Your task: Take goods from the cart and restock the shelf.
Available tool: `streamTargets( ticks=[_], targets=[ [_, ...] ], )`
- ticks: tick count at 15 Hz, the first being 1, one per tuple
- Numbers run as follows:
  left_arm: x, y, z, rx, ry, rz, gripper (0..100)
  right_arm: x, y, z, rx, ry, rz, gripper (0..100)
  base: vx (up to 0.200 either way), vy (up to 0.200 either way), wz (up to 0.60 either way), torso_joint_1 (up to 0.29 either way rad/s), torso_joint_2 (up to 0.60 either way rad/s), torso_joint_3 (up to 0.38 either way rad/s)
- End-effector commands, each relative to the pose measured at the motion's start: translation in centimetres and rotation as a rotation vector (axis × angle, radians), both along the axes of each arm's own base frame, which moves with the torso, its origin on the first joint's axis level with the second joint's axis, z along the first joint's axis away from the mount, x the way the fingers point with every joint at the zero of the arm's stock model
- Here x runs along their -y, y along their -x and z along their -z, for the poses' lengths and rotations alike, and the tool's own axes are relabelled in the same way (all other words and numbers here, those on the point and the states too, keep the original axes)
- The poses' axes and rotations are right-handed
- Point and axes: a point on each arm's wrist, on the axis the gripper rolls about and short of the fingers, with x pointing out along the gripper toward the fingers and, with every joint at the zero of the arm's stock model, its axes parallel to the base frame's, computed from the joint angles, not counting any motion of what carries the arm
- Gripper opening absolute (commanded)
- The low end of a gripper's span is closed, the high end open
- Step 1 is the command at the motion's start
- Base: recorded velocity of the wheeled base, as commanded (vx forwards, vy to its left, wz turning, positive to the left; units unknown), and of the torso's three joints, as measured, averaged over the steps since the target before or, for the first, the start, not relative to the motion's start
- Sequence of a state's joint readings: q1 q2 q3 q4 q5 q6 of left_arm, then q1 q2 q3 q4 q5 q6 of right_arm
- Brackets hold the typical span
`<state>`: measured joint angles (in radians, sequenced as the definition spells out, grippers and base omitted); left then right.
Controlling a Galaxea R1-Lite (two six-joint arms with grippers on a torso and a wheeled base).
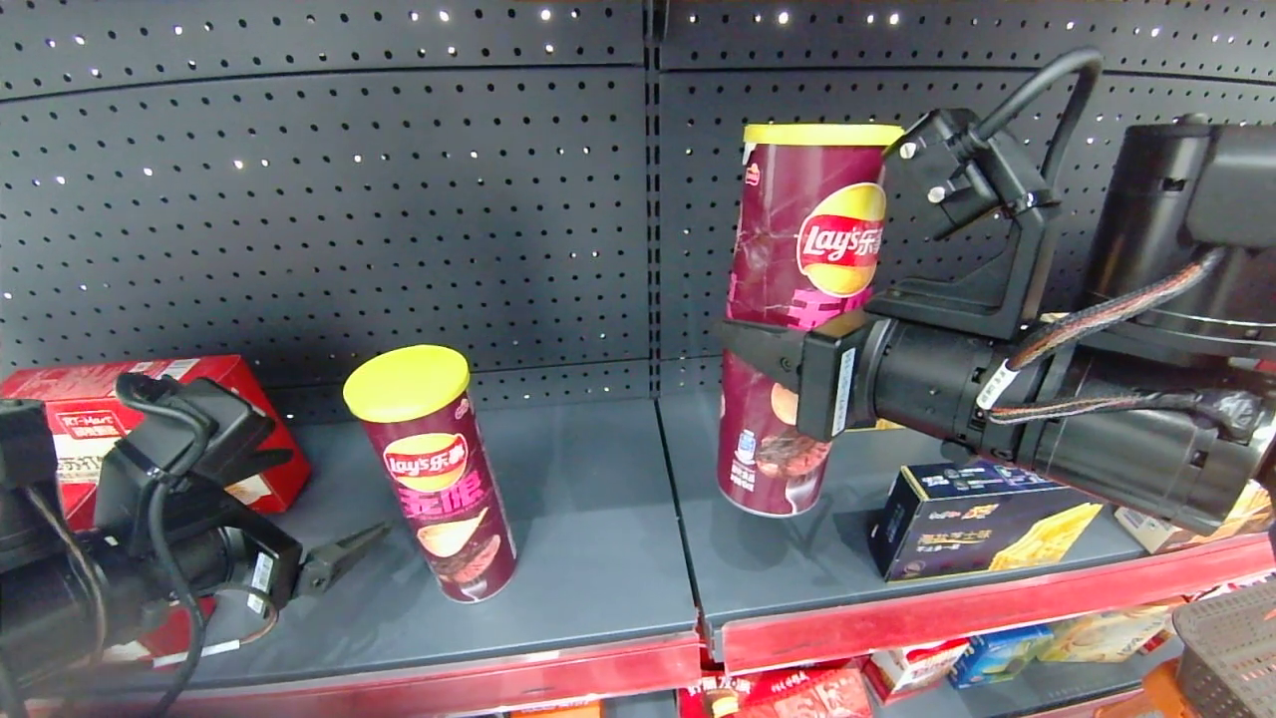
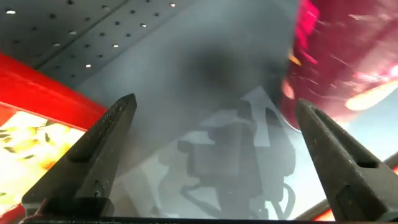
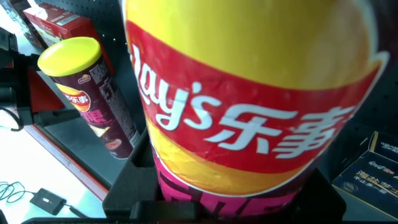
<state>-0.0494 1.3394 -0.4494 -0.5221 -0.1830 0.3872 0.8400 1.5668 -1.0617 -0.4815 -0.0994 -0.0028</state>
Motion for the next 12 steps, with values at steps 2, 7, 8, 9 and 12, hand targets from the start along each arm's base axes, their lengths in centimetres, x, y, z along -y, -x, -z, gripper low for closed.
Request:
streamTargets(
  ticks=[2,7,8,9,12],
  targets=[
    [-0.5,-1.5,-0.1,0.011,-0.006,-0.037,100,0.0,0.0,-0.1,0.003,-0.003,0.000,0,0.000,0.000,0.00,0.000,0.00,0.000],
    [-0.4,-4.9,-0.2,0.029,-0.014,-0.053,100,0.0,0.0,-0.1,0.010,-0.011,0.000,0,0.000,0.000,0.00,0.000,0.00,0.000],
    [-0.3,-5.3,-0.3,0.032,-0.014,-0.050,100,0.0,0.0,-0.1,0.010,-0.011,0.000,0,0.000,0.000,0.00,0.000,0.00,0.000],
    [-0.1,-5.5,-0.3,0.031,-0.011,-0.041,100,0.0,0.0,-0.1,0.010,-0.011,0.000,0,0.000,0.000,0.00,0.000,0.00,0.000],
    [1.1,-6.1,0.4,-0.001,0.009,0.003,100,-0.1,0.0,-0.1,0.010,-0.011,-0.002,0,0.000,0.000,0.00,0.000,0.00,0.000]
  ],
)
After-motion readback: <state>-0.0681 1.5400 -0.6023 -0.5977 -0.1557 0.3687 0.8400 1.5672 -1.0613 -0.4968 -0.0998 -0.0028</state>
